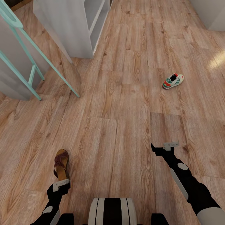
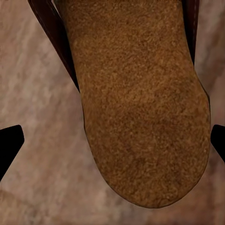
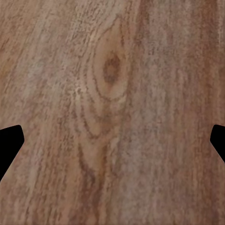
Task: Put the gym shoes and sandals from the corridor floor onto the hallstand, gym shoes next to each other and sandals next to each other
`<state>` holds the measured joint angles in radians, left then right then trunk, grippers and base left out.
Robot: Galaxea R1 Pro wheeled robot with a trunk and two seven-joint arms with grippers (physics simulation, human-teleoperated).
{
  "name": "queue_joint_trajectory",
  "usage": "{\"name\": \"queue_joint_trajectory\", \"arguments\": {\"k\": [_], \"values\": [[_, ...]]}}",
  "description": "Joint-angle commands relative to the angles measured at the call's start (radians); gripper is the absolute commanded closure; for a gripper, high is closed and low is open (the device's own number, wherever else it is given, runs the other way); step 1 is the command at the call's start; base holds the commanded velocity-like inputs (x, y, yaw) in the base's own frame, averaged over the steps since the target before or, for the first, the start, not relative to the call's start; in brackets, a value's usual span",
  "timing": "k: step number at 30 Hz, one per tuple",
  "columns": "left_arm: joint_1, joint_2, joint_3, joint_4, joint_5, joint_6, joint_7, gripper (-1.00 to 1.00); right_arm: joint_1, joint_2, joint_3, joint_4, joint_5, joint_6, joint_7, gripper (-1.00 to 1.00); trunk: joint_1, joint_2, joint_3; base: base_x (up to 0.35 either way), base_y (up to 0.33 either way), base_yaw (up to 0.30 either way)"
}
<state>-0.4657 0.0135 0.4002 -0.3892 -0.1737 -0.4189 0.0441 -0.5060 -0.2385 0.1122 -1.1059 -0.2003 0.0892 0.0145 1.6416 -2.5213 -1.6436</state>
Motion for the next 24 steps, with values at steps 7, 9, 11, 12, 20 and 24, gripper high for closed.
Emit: {"name": "queue_joint_trajectory", "arguments": {"k": [7, 9, 11, 12, 20, 24], "values": [[-0.001, -0.001, 0.009, 0.001, -0.010, -0.016, -0.022, -1.00, 0.000, 0.000, 0.001, -0.001, -0.008, 0.003, 0.001, -1.00, 0.000, 0.000, 0.000, 0.000, 0.000, 0.000], [-0.001, 0.000, 0.010, 0.001, -0.010, -0.017, -0.042, -1.00, 0.000, 0.000, 0.001, -0.001, -0.008, 0.003, 0.001, -1.00, 0.000, 0.000, 0.000, 0.000, 0.000, 0.000], [-0.001, 0.001, 0.012, -0.001, -0.008, -0.019, -0.077, -1.00, 0.000, 0.000, 0.001, -0.001, -0.008, 0.003, 0.001, -1.00, 0.000, 0.000, 0.000, 0.000, 0.000, 0.000], [-0.002, 0.002, 0.012, -0.003, -0.006, -0.019, -0.088, -1.00, 0.000, 0.000, 0.001, -0.001, -0.008, 0.003, 0.001, -1.00, 0.000, 0.000, 0.000, 0.000, 0.000, 0.000], [-0.001, 0.005, 0.004, -0.024, 0.087, -0.022, -0.145, -1.00, 0.000, 0.001, 0.001, -0.002, -0.008, 0.003, 0.001, -1.00, 0.000, 0.000, 0.000, 0.000, 0.000, 0.000], [0.000, 0.005, 0.001, -0.026, 0.109, -0.023, -0.149, -1.00, 0.000, 0.001, 0.001, -0.002, -0.008, 0.003, 0.001, -1.00, 0.000, 0.000, 0.000, 0.000, 0.000, 0.000]]}}
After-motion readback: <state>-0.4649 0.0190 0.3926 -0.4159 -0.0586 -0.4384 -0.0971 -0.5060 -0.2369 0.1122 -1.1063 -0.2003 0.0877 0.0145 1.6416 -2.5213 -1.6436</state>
